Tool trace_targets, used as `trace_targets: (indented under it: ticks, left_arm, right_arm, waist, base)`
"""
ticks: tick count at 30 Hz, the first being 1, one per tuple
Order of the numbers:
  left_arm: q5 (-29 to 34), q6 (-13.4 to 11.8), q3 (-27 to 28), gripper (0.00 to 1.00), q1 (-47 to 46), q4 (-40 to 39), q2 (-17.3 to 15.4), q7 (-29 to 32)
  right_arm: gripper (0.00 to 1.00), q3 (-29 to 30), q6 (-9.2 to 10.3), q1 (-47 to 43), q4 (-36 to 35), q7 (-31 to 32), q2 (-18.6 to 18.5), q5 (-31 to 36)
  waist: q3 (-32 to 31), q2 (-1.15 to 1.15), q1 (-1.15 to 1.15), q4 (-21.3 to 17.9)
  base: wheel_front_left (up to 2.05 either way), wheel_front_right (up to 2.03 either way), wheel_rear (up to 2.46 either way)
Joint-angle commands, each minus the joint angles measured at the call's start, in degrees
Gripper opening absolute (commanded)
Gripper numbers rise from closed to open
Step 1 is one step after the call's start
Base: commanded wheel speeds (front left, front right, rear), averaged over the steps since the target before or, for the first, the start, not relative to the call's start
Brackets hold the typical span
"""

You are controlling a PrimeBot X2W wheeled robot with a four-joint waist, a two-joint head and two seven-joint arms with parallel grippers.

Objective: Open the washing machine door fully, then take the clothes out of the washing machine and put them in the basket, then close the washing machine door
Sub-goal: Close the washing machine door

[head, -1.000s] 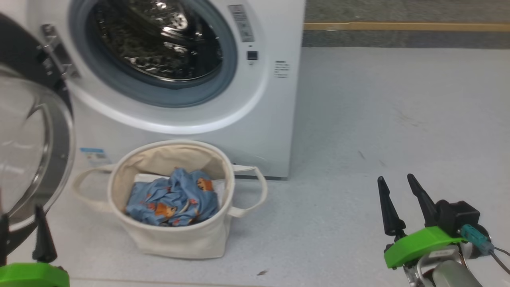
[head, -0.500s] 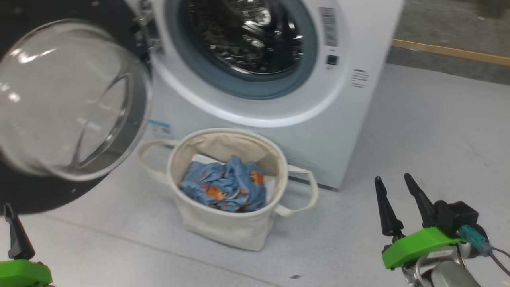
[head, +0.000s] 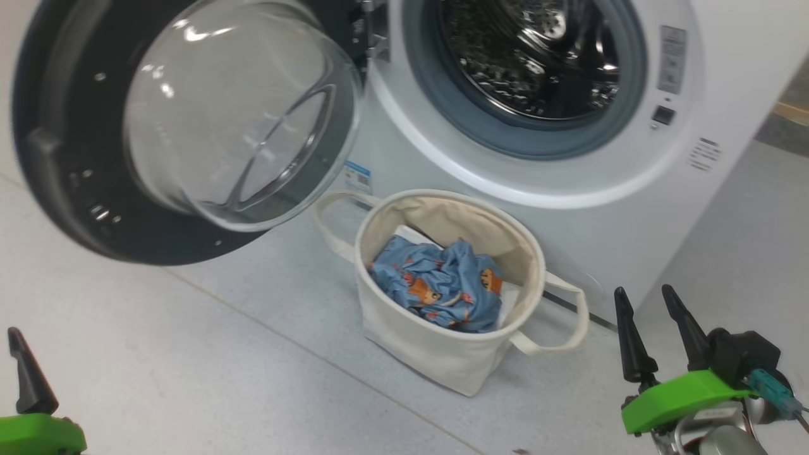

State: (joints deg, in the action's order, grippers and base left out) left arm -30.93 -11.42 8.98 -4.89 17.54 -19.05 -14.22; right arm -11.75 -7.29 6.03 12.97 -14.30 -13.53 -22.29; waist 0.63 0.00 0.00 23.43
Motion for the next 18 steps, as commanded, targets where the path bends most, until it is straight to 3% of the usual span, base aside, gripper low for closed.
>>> trace_targets:
  ticks: [1, 9, 18]
  left_arm:
    - [0.0, -0.3, 2.8, 1.0, -3.0, -1.3, -1.7, -0.3]
    - [0.1, 0.1, 2.7, 1.0, -3.7, -0.7, -1.3, -0.5]
    - [-2.0, 1.4, 3.8, 1.0, -4.5, -0.3, -0.9, -0.5]
  right_arm:
    - [1.0, -0.8, -0.2, 1.0, -2.2, -0.7, -0.9, 0.0]
    - [1.0, -1.3, -0.2, 1.3, -2.4, -0.7, -0.8, 0.3]
    - [1.0, -2.2, -0.2, 2.3, -2.5, -0.7, -1.0, 0.1]
  waist:
    - [-0.1, 0.0, 0.0, 1.4]
    - [0.1, 0.0, 0.0, 3.8]
    - [1.0, 0.0, 0.0, 3.2]
  base:
    - [0.0, 0.0, 0.0]
    - [0.0, 0.0, 0.0]
    - [0.0, 0.0, 0.0]
